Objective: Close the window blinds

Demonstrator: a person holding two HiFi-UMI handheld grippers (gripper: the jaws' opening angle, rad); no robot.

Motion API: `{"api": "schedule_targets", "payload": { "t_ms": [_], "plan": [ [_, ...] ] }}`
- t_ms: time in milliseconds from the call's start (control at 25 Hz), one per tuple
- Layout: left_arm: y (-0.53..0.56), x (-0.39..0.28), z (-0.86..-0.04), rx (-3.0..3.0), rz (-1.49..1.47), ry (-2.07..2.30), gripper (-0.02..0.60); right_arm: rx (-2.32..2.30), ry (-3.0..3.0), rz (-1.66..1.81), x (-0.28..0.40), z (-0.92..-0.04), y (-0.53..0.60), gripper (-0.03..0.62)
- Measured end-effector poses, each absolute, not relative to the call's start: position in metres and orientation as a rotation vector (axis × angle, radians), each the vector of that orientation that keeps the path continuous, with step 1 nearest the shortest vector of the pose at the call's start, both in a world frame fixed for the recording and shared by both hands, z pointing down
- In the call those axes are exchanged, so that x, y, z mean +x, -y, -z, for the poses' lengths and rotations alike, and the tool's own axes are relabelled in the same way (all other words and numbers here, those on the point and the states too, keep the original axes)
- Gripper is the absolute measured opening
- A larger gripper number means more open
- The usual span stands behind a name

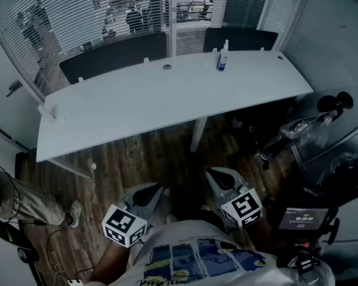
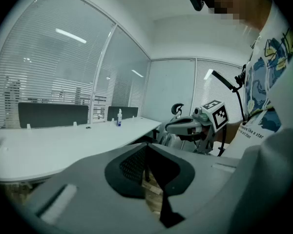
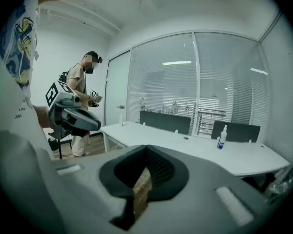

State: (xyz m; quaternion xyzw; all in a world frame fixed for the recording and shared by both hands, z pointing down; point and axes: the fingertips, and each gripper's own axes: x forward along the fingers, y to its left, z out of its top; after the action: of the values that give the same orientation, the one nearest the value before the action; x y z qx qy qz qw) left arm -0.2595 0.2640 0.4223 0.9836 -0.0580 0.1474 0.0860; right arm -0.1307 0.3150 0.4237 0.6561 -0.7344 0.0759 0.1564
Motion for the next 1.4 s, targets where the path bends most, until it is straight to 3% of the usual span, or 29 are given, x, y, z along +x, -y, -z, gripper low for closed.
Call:
{"api": "schedule_targets", "payload": {
  "t_ms": [280,560,1000,1400],
  "plan": [
    [-0.265,-0.260,-0.430,2.922,-0.457,0.194,0.006,1.865,2.110,-0.223,-0.130,-0.426,-0.313,0.003],
    [-0.279,-0.174,-0.420,2.910,-0.474,0.241,0.006,1.770,2.156,-0.295,-0.049,-0.437,-0.328,0.003],
    [-0.282,-0.092,-0.417,2.885,-0.479,0.351,0.006,1.764,2.325,-0.296,0.028,-0.433,-0.327,0.003],
    [-0.220,-0.086,-0.427,2.850,-0.497,0.387,0.006,1.728,2.355,-0.311,0.039,-0.444,-0.253,0.025]
  ]
}}
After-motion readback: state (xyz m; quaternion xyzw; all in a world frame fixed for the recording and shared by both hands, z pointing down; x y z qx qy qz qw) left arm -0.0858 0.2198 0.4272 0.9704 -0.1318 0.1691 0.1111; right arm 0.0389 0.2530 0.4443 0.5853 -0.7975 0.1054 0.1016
